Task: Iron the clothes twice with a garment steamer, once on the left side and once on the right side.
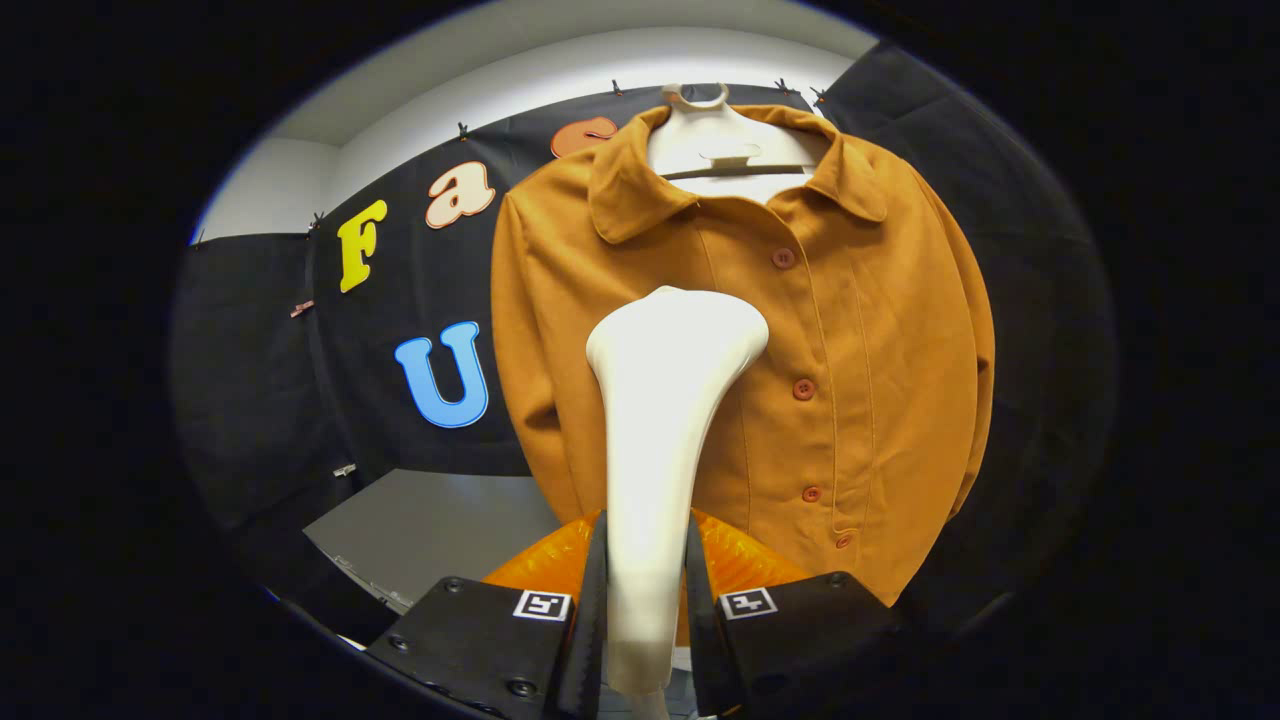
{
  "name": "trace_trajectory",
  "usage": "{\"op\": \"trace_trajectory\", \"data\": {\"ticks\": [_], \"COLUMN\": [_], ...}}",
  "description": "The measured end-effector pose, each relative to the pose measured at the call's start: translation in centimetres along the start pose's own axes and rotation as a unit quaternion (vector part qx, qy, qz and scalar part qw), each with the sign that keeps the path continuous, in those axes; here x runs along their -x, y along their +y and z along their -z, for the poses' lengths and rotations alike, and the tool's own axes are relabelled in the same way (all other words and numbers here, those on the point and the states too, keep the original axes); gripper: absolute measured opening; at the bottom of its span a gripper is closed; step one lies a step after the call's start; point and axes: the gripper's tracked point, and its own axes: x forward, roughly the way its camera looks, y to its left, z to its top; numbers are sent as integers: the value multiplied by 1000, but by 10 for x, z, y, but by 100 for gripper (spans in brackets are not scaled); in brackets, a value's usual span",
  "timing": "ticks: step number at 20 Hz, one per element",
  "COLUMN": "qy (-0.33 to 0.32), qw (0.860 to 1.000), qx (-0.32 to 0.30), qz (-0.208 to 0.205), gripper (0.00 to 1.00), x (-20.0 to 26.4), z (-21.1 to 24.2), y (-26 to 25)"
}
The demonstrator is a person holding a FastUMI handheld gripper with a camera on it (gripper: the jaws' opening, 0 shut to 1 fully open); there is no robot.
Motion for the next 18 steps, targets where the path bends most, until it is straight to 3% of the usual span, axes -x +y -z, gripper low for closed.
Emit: {"op": "trace_trajectory", "data": {"ticks": [8, 18], "qy": [69, 147], "qw": [997, 989], "qx": [-22, -19], "qz": [-3, 23], "gripper": [40, 40], "x": [-15, -13], "z": [60, 135], "y": [-24, -42]}}
